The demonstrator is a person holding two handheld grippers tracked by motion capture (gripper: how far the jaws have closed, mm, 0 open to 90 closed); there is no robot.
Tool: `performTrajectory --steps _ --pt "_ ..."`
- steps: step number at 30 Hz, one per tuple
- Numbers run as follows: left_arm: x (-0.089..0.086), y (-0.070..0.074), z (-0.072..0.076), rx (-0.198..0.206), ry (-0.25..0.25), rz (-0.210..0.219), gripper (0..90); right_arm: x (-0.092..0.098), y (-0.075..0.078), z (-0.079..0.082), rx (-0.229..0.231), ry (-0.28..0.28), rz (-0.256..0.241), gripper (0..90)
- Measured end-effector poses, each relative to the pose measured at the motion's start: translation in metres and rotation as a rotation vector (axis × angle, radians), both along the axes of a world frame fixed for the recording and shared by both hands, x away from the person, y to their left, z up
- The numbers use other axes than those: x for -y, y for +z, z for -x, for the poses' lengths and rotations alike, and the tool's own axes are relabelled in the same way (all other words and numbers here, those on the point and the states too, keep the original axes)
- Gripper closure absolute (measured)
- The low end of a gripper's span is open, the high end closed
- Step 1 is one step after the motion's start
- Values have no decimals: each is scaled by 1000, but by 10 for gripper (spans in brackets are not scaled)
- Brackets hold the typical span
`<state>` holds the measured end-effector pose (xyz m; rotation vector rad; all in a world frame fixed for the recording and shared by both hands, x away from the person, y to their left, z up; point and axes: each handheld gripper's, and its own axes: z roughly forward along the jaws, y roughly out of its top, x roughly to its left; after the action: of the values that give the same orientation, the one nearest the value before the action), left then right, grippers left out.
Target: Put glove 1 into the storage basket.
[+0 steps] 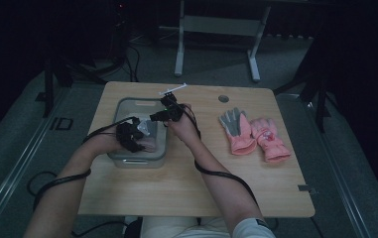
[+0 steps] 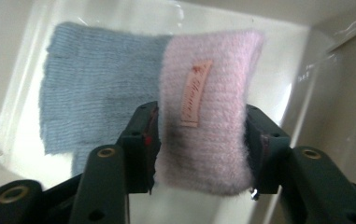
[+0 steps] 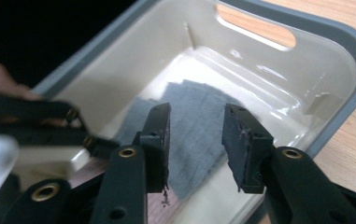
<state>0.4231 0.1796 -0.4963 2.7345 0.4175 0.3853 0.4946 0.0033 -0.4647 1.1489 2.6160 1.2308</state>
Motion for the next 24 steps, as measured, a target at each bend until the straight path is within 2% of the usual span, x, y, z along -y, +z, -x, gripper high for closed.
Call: performTrajectory --steps 2,5,6,7,8,10,13,15,16,17,18,24 --pt "-2 5 3 16 16 7 448 7 2 5 15 7 -9 595" --pt "-5 12 4 23 36 18 425 16 5 11 19 16 -8 596" --pt "-7 20 7 42 51 49 423 19 6 13 25 20 -9 597" --pt "-7 20 7 42 51 49 413 22 8 15 29 25 -12 596" --pt "-7 28 9 52 66 93 409 26 10 17 34 29 -21 596" --pt "-5 33 11 61 70 104 378 32 14 21 41 37 -28 596" --pt "-2 38 12 61 82 119 360 39 20 25 51 50 -30 595" --pt "1 44 12 51 109 185 318 49 27 31 77 57 -30 596" --pt "1 44 12 51 109 185 286 49 27 31 77 57 -30 596" --pt "3 46 13 46 119 210 229 59 31 34 95 58 -32 597" --pt "7 48 12 17 121 232 184 63 33 36 101 60 -30 597" --pt "25 55 13 16 109 281 114 87 40 40 132 43 -34 607"
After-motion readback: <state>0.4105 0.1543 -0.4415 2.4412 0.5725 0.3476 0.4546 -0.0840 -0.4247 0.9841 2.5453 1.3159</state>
